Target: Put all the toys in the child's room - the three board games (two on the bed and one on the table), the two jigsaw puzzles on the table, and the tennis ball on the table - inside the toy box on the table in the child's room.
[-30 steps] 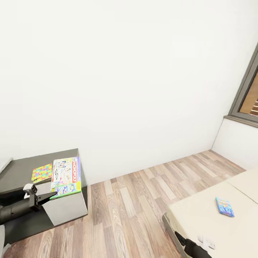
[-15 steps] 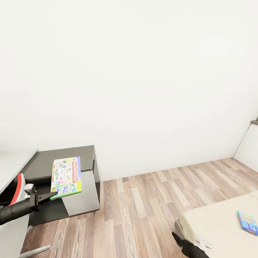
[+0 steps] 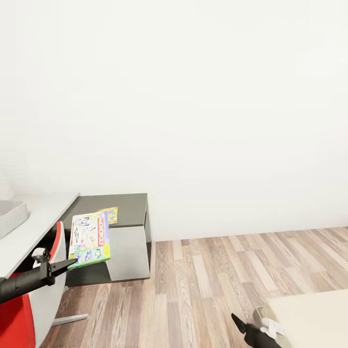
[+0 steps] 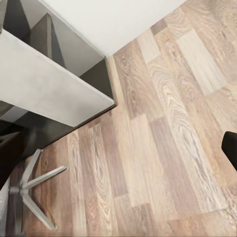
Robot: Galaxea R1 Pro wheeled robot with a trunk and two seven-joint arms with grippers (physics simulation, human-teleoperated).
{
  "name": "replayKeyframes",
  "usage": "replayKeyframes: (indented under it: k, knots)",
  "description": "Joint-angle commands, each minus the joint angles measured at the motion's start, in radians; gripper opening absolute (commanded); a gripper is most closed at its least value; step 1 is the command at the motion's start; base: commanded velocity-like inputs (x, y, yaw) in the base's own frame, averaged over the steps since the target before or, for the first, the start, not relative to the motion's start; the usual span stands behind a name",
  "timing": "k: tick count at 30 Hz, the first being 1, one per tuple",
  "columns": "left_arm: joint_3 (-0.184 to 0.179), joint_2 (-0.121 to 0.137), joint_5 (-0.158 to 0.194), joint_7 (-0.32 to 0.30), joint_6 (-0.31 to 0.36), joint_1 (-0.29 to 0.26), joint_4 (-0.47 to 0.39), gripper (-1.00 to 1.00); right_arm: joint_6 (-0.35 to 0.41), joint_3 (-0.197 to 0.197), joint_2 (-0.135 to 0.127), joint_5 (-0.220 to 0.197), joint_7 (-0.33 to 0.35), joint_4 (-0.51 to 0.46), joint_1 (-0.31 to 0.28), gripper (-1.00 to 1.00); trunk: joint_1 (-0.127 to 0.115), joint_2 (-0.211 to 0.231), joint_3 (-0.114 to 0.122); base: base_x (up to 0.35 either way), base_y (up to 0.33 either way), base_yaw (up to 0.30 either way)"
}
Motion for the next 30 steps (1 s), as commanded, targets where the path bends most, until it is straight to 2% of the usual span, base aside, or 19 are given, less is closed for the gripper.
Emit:
replayKeyframes:
  k: [1,15,18,20,22,26,30]
  knots:
    - [0.000,0.000,0.000,-0.004,0.010,-0.001,0.000,-1.00,0.010,-0.002,0.000,-0.011,0.004,-0.001,0.000,1.00,0.001,-0.002,-0.002,0.000,0.000,0.287]
    - [0.010,0.005,0.001,-0.004,0.010,-0.001,0.000,-1.00,0.019,-0.003,-0.008,-0.013,0.005,-0.002,-0.016,1.00,0.001,-0.002,-0.002,0.000,0.000,0.286]
    - [0.011,0.006,0.001,-0.004,0.010,-0.001,0.001,-1.00,0.049,-0.004,-0.014,-0.013,0.006,-0.012,-0.073,1.00,0.001,-0.002,-0.003,0.000,0.000,0.286]
    - [0.011,0.006,0.002,-0.004,0.010,-0.001,0.001,-1.00,0.121,-0.005,-0.015,-0.012,0.005,-0.024,-0.123,1.00,0.001,-0.002,-0.004,0.000,0.000,0.284]
    - [0.011,0.005,0.001,-0.004,0.010,-0.001,0.000,-1.00,0.165,-0.007,-0.015,-0.011,0.001,-0.027,-0.146,1.00,0.001,-0.002,-0.005,0.000,0.000,0.282]
    - [0.010,0.005,0.000,-0.004,0.010,-0.003,0.000,-1.00,0.173,-0.017,-0.021,-0.017,-0.014,-0.044,-0.179,1.00,0.001,-0.002,-0.007,0.000,0.000,0.221]
    - [0.008,0.003,0.000,-0.004,0.010,-0.002,0.000,-1.00,0.178,-0.023,-0.018,-0.013,-0.022,-0.136,-0.199,1.00,0.001,-0.002,-0.008,0.000,0.000,0.054]
